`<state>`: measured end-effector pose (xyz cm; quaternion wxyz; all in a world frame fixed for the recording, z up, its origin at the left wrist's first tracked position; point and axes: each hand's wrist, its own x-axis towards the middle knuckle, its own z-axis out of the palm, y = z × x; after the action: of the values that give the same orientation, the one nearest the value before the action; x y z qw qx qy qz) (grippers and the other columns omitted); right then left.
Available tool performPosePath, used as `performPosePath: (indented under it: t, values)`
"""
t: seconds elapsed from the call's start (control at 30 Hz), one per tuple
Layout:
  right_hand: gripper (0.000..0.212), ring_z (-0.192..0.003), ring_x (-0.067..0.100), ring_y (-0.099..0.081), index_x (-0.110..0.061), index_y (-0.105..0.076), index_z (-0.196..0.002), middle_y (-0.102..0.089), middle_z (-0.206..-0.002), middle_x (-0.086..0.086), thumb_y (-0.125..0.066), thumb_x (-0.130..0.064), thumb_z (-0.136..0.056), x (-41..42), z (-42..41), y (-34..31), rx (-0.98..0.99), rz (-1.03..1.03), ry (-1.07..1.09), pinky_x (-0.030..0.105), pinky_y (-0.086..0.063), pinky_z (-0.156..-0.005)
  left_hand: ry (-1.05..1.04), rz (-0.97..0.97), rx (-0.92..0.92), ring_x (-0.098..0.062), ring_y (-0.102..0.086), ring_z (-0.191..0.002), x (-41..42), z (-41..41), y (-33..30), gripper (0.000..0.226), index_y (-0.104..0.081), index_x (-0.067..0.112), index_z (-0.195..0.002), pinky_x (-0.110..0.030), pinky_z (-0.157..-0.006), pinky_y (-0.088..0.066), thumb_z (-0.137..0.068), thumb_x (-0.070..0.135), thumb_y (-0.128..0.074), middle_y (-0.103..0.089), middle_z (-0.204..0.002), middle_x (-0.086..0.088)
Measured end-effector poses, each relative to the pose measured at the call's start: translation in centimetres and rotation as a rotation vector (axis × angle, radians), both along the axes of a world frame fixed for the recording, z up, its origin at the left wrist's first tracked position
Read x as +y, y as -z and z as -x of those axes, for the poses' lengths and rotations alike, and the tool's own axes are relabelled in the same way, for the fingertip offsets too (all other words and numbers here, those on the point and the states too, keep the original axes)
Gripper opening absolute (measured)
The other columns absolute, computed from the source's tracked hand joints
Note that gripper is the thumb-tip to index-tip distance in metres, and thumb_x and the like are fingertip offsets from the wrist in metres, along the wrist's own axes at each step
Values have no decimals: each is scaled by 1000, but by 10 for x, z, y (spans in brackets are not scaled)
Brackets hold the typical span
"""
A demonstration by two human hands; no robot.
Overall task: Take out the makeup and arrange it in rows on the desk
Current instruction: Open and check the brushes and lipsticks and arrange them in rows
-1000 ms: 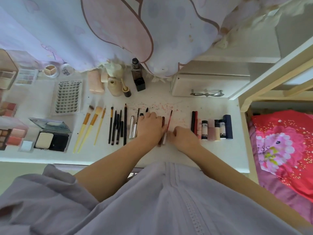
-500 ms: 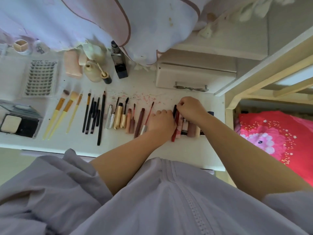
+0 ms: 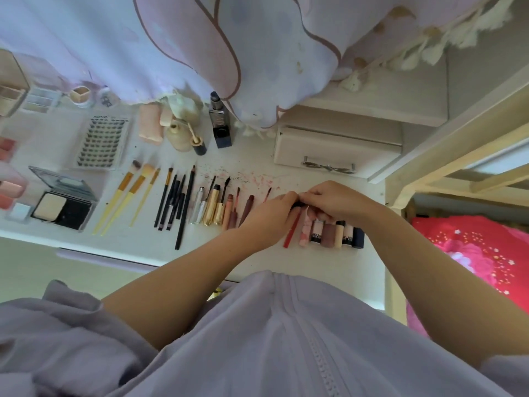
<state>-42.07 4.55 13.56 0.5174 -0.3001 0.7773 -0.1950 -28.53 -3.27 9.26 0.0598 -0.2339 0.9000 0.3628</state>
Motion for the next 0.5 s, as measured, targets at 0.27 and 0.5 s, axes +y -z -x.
performPosePath:
  t: [0.27, 0.5]
  values:
    - [37, -44, 6, -40, -11, -61, -71, -56, -54, -5, -44, -28, -100, 18, -22, -7, -120, 71, 22, 18, -35, -47, 128, 76, -46, -21, -53, -67, -3, -22, -13, 29, -48, 17, -114, -35, -62, -45, -101, 37, -31, -55, -76, 0]
    - [15, -54, 2, -56, -9, -61, -95, -69, -85, 2, -47, -15, -97, 34, -21, -1, 21, -62, 88, 18, -42, -51, 88, -184, -169, -14, -47, -61, -8, -37, 9, 21, -45, 10, -110, -25, -54, -37, -102, 24, -31, -52, -75, 1]
